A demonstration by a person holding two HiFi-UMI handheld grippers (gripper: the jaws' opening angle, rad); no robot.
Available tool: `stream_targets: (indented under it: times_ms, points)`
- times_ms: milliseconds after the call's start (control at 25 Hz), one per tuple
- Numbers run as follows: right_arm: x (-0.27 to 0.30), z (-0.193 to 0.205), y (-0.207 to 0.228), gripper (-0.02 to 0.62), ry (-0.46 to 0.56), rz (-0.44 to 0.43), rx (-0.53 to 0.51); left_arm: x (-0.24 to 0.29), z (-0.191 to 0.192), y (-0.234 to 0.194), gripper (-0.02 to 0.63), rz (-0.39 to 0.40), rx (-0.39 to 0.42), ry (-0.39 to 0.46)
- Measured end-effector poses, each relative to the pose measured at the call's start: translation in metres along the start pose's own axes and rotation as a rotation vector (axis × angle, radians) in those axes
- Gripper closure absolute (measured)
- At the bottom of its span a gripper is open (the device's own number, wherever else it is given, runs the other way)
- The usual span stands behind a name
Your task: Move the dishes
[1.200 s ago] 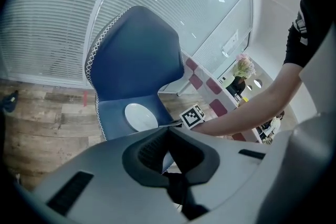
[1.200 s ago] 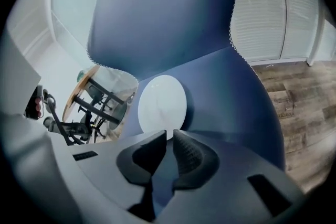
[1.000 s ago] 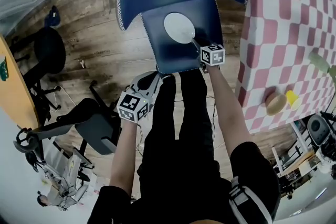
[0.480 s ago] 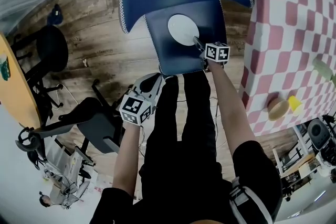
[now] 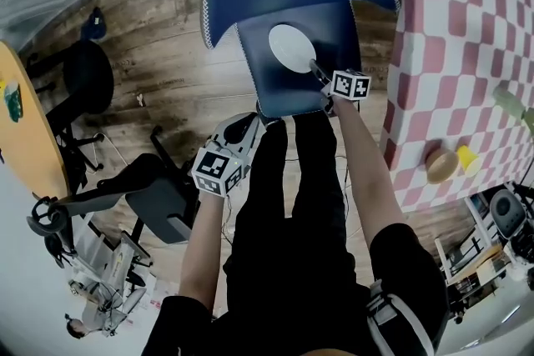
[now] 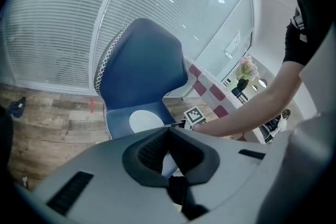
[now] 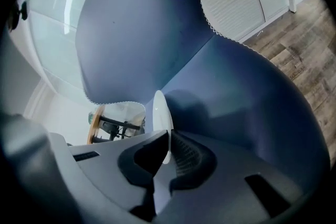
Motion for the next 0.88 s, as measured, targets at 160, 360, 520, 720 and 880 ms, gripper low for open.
stream_targets:
  times_ms: [160,360,520,720,880]
  points:
    - [-0.012,0.004,-0.020,0.565,0.008,-0.035,0.023,-0.019,-0.002,0.007,0.584,-0.008,0.021,0.018]
    - [-0.035,0.006,-0.048,0.566,0.063,-0.062,0.061,-0.049,-0.002,0.021,0.584,-0.008,0.041,0.052]
    - [-0.060,0.013,-0.077,0.566,0.087,-0.058,0.055,-0.079,0.002,0.037,0.584,-0.007,0.046,0.069]
    - [-0.100,0.023,-0.116,0.566,0.134,-0.061,0.079,-0.117,-0.003,0.060,0.584,0.003,0.076,0.089]
    - [-0.135,0.035,-0.142,0.566,0.178,-0.060,0.106,-0.145,-0.011,0.079,0.584,0.016,0.118,0.098]
Point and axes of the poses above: the fingertips, and each gripper's own axes: x forward along the fingers, y to its right, z out of its underside, the point moved 6 cm from there along -x, backward along the fingers, and after that the axes turned 8 degrees about z, right-handed, at the moved point
